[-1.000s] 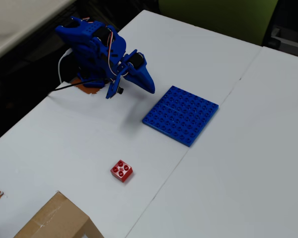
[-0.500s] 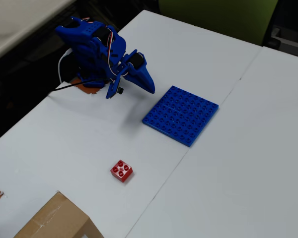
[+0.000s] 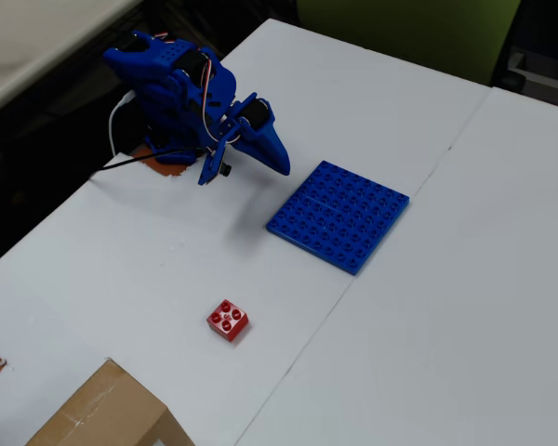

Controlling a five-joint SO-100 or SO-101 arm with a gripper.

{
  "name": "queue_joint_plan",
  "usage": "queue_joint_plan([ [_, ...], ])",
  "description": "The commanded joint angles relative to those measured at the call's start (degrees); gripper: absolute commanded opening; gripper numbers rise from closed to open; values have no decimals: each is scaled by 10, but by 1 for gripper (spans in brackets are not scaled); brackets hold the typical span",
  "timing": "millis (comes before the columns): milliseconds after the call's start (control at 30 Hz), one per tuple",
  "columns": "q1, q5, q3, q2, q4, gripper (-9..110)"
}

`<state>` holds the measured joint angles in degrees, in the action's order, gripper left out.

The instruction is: Pick up the 2x2 red block and go up the 8x8 blue block.

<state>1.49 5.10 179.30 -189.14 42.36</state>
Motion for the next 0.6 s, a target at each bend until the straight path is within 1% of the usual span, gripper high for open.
queue_joint_plan([
  [0, 6, 0, 3, -4, 1, 0],
  [133, 3, 0, 3, -4, 1, 0],
  [233, -13, -21, 3, -4, 1, 0],
  [567, -11, -12, 3, -4, -2, 0],
])
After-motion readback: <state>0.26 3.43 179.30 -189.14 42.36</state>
